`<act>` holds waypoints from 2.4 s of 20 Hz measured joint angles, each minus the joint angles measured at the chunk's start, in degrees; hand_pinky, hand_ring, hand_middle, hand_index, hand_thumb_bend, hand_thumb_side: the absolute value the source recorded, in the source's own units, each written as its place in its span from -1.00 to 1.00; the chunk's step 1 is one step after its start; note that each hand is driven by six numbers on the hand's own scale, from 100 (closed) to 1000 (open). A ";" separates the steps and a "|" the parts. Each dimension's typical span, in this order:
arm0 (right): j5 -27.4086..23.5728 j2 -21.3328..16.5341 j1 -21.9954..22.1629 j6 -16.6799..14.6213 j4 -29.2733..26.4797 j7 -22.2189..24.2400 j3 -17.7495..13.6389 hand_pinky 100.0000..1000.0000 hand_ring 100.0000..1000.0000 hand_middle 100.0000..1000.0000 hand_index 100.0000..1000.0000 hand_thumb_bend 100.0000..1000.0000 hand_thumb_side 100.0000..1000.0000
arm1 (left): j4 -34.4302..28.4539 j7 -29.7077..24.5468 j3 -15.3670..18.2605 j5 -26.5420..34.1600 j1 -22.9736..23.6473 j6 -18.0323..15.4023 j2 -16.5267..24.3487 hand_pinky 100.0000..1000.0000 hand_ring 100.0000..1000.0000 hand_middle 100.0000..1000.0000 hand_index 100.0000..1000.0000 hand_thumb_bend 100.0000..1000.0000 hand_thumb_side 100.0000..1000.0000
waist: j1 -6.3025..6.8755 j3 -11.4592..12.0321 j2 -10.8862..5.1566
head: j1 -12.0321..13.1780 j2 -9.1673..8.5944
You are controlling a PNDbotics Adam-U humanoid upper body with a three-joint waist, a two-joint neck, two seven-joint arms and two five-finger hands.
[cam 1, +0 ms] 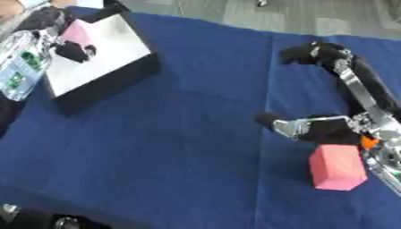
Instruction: Pick up the objects with one hand, pass them to the other hand, and then place them into the box on the other side of the table.
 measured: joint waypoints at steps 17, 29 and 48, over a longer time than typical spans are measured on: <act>-0.73 -0.07 0.05 -0.55 0.00 -0.50 -0.28 0.60 0.63 0.22 0.48 0.13 -0.69 | 0.67 -3.85 1.88 -9.57 -0.39 0.30 -0.51 1.00 0.61 0.42 0.66 -0.89 -0.47 | 0.00 -0.08 0.00 | -2.08 1.76; -3.02 -7.44 -0.10 -0.80 -0.01 16.49 -6.18 0.70 0.72 0.45 0.62 0.24 -0.50 | -21.25 9.01 1.42 12.71 6.59 8.91 5.43 0.91 0.56 0.52 0.63 -1.00 0.00 | -0.23 -1.85 -0.49 | -6.68 2.10; 3.41 -18.35 5.19 -6.17 -0.19 33.69 -1.84 0.71 0.72 0.45 0.64 0.16 -0.57 | -26.25 9.25 -0.04 16.34 10.91 10.18 9.23 0.90 0.58 0.52 0.59 -1.00 -0.02 | -0.85 -3.69 -0.92 | -6.94 2.11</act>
